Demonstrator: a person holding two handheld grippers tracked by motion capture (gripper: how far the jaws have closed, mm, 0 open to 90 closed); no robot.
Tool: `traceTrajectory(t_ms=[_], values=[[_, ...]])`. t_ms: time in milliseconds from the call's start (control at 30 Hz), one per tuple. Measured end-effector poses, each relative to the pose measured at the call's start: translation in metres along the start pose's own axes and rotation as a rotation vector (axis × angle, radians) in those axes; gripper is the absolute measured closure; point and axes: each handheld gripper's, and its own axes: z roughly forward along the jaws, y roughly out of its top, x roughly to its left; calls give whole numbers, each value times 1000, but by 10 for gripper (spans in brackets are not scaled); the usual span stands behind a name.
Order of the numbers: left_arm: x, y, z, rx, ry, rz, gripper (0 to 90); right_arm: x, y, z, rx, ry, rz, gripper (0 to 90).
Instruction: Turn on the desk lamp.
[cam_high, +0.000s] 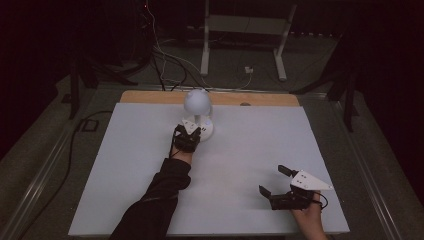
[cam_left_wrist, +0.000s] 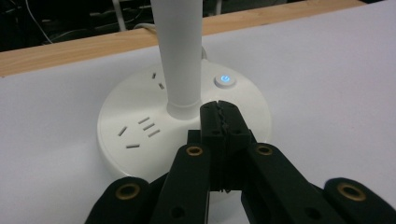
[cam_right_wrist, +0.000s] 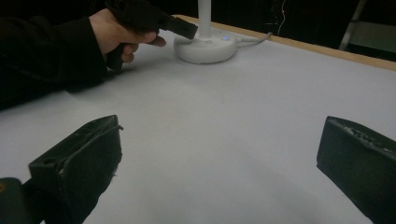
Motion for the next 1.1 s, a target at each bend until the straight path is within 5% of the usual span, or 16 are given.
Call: traceTrajectory(t_ms=[567,667,833,1000,1100], values=[[0,-4,2,-2,9,12,900,0,0,0,4,1,2,0],[-3,-5,3,-1,24,54,900,0,0,0,5,2,3,0],[-3,-4,3,3,27,66,900,1,0,1,9,2,0,0],[4,-1,-1,-18,26,-10,895,0,0,1,5,-1,4,0],[4,1,-5,-20,13,-23,813,0,0,0,3,-1,4,0]])
